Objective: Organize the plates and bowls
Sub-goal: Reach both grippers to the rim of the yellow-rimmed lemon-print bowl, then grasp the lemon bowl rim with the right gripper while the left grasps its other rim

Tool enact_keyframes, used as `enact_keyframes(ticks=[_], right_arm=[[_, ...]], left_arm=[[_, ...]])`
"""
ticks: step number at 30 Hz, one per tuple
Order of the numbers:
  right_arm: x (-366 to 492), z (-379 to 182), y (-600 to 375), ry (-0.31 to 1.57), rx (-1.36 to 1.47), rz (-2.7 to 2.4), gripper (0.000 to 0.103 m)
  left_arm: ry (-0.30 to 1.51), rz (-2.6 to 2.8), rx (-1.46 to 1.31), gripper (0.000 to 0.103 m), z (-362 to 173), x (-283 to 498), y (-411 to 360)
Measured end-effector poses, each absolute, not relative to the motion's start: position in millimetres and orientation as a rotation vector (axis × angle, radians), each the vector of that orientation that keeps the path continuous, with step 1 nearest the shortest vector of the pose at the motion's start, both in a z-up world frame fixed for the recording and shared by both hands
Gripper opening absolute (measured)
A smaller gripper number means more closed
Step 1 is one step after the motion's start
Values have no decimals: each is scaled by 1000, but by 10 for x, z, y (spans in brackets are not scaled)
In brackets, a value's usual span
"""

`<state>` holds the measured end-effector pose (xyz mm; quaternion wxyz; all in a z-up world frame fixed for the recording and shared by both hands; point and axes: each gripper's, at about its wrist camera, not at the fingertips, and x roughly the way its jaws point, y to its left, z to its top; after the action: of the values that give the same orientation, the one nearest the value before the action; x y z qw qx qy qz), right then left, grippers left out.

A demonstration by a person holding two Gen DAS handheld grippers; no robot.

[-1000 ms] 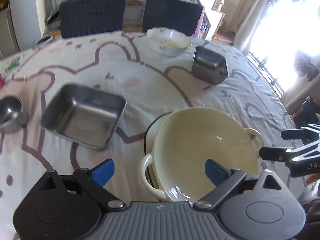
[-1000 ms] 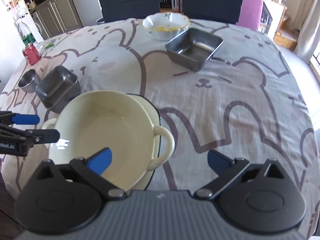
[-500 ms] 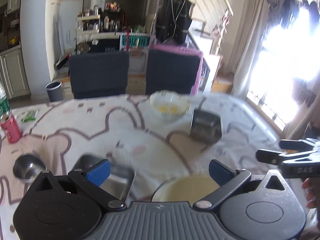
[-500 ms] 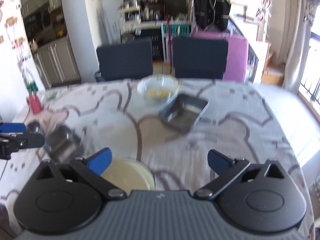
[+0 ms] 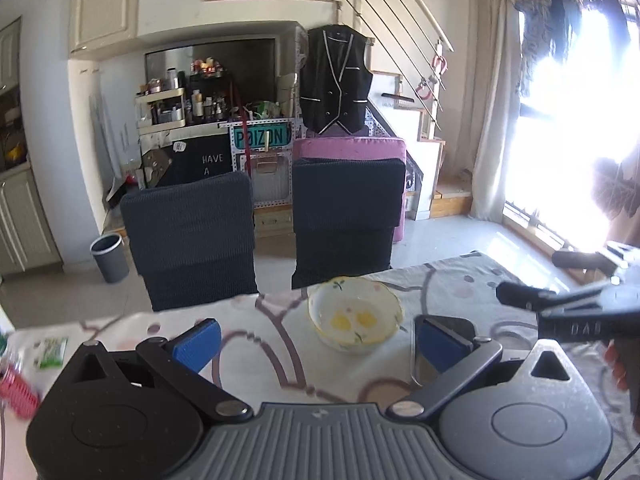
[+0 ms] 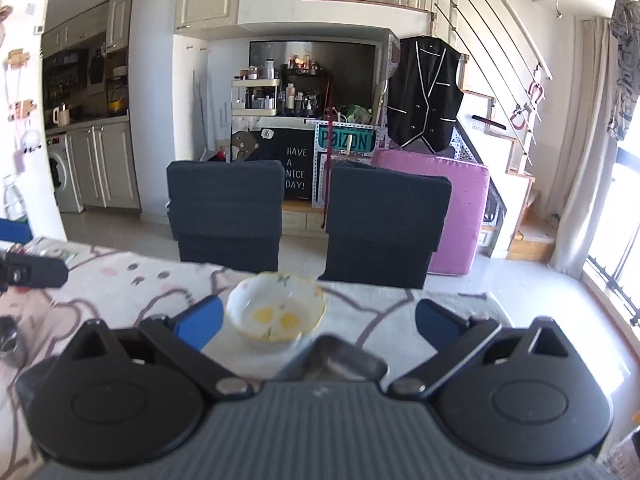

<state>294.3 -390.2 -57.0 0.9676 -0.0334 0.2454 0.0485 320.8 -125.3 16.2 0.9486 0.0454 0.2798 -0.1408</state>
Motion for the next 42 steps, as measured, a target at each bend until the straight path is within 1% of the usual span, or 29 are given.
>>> enact_keyframes(ticks=[3, 5, 6, 7, 8, 9, 10, 11, 12, 14, 18, 21, 24, 26, 27, 29, 31, 33, 34, 37, 42], right_arm=[[3386, -633, -4008, 562, -64, 107, 103], [3673, -693, -4065, 598, -67, 133, 99], [3825, -735, -4109, 620, -61, 141, 92], [3979, -784, -4154, 644, -48, 143, 82], [4147, -835, -4194, 673, -28, 141, 76], [4285, -896, -4219, 700, -6, 137, 65], [4433, -969, -4249, 731, 18, 152, 54], [4538, -1039, -4256, 758, 36, 173, 50], [4663, -1115, -4274, 781, 56, 185, 46], [4824, -1242, -4286, 799, 78, 175, 46], [5153, -1479, -4275, 856, 154, 179, 47], [5378, -1625, -4197, 896, 140, 164, 47], [5529, -1759, -4187, 917, 161, 181, 47], [5427, -1838, -4092, 933, 147, 177, 46], [5464, -1877, -4060, 942, 126, 170, 44], [5500, -1945, -4022, 963, 103, 158, 37], [5543, -2011, -4004, 983, 121, 154, 21], [5570, -2068, -3983, 996, 140, 173, 15], [5586, -2107, -3961, 1006, 138, 184, 14], [5619, -2159, -3925, 1000, 130, 187, 15], [5501, -2074, -3859, 970, 77, 189, 13]], left_arm=[[591, -306, 113, 101, 2, 3552, -1285], [627, -317, 105, 90, -132, 3793, -1285], [652, -322, 93, 88, -212, 3921, -1275], [677, -325, 78, 82, -292, 4039, -1273], [701, -323, 63, 76, -374, 4152, -1271], [724, -327, 49, 73, -456, 4267, -1274], [747, -336, 32, 67, -544, 4373, -1274], [771, -339, 8, 62, -628, 4478, -1263], [796, -334, -21, 59, -716, 4585, -1260], [837, -331, -84, 54, -876, 4773, -1245], [892, -331, -173, 52, -1124, 5076, -1257], [906, -317, -189, 51, -1255, 5262, -1293], [918, -313, -194, 44, -1352, 5391, -1329], [929, -307, -197, 38, -1411, 5456, -1350], [932, -304, -195, 36, -1431, 5474, -1361], [943, -298, -188, 24, -1483, 5517, -1382], [950, -301, -184, 23, -1524, 5540, -1404], [957, -302, -174, 21, -1548, 5553, -1434], [964, -305, -164, 20, -1559, 5561, -1458], [1001, -322, -194, 14, -1620, 5602, -1482], [977, -320, -171, 12, -1585, 5493, -1467]])
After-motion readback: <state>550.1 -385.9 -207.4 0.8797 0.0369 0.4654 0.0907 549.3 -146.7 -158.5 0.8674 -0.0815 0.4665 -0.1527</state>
